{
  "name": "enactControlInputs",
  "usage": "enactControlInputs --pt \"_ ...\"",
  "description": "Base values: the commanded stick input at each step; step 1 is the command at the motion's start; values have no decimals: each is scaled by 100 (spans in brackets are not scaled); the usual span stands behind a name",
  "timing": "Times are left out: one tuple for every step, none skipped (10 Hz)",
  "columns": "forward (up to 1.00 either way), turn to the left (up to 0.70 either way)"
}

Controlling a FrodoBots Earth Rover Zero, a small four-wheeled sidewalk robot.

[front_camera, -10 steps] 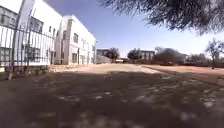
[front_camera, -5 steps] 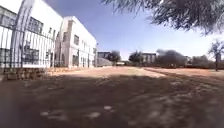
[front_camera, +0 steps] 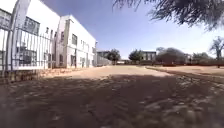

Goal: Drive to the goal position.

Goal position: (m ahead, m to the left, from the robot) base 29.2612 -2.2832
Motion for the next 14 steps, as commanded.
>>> enactControlInputs --pt "100 0" --pt "100 0" --pt "100 0" --pt "100 0" --pt "100 0" --pt "100 0" --pt "100 0" --pt "100 0" --pt "100 0" --pt "100 0" --pt "100 0" --pt "100 0" --pt "100 0" --pt "100 0"
